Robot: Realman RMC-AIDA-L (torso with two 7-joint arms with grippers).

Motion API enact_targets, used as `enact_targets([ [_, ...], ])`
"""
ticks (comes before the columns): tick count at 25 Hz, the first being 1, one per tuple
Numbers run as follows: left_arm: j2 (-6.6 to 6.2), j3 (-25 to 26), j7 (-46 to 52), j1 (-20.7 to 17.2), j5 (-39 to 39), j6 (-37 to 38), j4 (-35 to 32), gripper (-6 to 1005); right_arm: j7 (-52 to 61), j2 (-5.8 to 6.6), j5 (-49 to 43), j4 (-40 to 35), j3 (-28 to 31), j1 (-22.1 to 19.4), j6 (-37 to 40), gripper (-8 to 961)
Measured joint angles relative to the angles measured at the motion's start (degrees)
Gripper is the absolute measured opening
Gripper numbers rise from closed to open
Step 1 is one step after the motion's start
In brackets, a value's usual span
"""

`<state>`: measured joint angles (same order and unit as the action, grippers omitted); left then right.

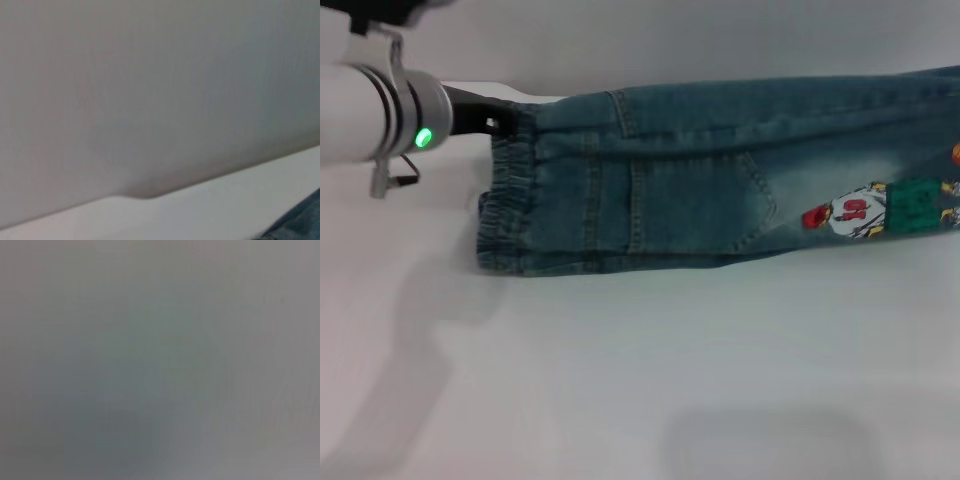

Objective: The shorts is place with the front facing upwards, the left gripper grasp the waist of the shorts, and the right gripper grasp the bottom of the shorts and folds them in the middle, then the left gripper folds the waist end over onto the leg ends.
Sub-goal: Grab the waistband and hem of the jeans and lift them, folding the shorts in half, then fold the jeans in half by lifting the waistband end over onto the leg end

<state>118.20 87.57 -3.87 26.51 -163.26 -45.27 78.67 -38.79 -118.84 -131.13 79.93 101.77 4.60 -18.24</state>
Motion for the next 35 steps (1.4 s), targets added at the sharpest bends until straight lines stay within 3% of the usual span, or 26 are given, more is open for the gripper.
enact_targets([
  [5,0.08,-4.47,0.04,-3.75,0.18,13.76,-1.41,60,-2.43,0.04,0.01,-1.63,-1.81,0.81,6.63,42],
  [6,0.11,-4.84,0.06,-4.21,0.25,15.28,-1.41,77,-2.72,0.02,0.03,-1.38,-2.69,0.66,7.86,79],
  [12,0.06,-4.60,0.28,-4.60,0.32,17.40,-2.37,182,-2.69,-0.15,0.10,-1.74,-3.57,0.51,9.09,287],
  [19,0.12,-4.86,2.12,-7.21,0.35,22.28,-2.58,362,-2.90,0.02,-2.98,-4.26,-14.62,-0.81,21.99,453],
  [21,-0.01,-4.58,2.28,-7.46,0.40,21.04,-2.33,425,-2.42,-0.06,-2.91,-5.30,-16.94,-0.76,25.51,500],
  [24,-0.13,-3.78,2.30,-7.18,0.40,16.26,-1.94,671,-0.53,-0.17,-1.00,-8.02,-19.09,0.43,28.49,641],
  [26,-0.14,-2.98,2.30,-6.42,0.40,12.10,-1.77,745,1.16,-0.08,-0.03,-11.30,-21.12,1.80,30.79,735],
  [29,-0.13,-1.91,2.29,-5.13,0.41,4.84,-0.76,855,2.79,-0.08,-0.01,-13.06,-22.37,2.67,31.67,730],
  [31,-0.13,-1.91,2.29,-5.13,0.41,4.84,-0.76,853,4.56,-0.08,0.00,-15.52,-23.87,3.92,32.27,726],
  [33,-0.07,0.33,2.30,-3.19,0.40,-6.64,2.01,852,5.50,-0.10,0.02,-18.21,-25.66,5.10,33.41,723],
  [35,-0.07,0.77,2.30,-2.77,0.41,-9.44,2.83,850,5.85,-0.14,0.04,-20.35,-27.53,5.88,34.98,505],
])
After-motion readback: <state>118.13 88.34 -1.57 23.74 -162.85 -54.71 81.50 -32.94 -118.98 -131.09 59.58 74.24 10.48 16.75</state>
